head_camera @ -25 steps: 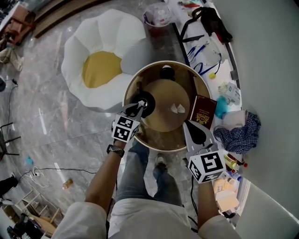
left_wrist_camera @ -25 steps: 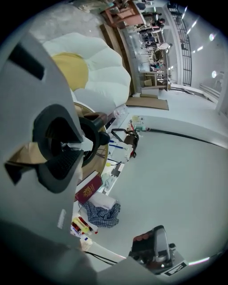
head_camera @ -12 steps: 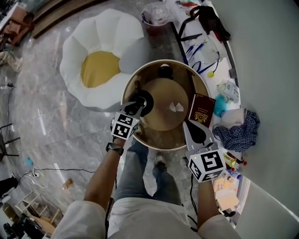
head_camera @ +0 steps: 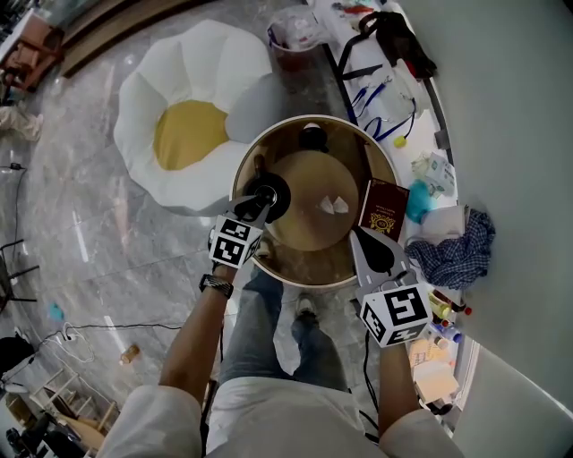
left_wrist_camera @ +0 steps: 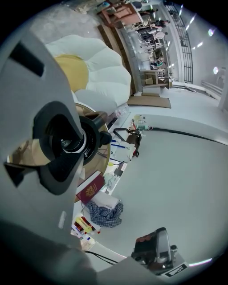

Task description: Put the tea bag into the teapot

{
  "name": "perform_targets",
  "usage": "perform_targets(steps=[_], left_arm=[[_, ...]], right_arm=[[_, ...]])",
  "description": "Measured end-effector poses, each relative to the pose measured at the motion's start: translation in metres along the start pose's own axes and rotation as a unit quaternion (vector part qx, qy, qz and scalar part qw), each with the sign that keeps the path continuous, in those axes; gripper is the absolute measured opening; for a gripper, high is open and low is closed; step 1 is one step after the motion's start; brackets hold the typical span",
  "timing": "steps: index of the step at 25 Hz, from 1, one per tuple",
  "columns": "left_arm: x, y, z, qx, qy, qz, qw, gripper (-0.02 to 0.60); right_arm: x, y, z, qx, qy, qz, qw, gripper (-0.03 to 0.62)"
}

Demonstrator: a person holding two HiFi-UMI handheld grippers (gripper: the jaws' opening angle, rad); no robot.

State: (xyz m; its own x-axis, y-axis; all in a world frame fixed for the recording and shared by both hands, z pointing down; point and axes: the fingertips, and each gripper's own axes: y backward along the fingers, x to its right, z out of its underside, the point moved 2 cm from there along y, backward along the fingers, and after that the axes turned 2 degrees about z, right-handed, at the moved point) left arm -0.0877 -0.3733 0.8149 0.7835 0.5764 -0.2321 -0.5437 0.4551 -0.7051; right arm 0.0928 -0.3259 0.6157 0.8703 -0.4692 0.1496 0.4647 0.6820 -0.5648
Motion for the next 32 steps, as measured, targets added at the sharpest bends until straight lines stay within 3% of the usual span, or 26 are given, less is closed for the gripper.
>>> perform_targets(steps=[13,20,32], left_arm=[[0.023,0.05,-0.05,0.069,-0.004,-0.021,0.9974,0.054],[0.045,0.095,-0.088,0.116,-0.026,-0.031,0.9925,0.025],[0.078,0.167,-0.121,0.169,-0.052,-0.046,0.9832,0.003]], right_arm=[[0.001,0.036,-0.031,0.036,0.024,0.0,0.999,0.006],[-0.005,0.057,-0.049,0.059,0.03,-0.006,0.998,0.006],[-0.02,0.097,-0.077,0.096,0.046,-0.008,0.994,0.006]])
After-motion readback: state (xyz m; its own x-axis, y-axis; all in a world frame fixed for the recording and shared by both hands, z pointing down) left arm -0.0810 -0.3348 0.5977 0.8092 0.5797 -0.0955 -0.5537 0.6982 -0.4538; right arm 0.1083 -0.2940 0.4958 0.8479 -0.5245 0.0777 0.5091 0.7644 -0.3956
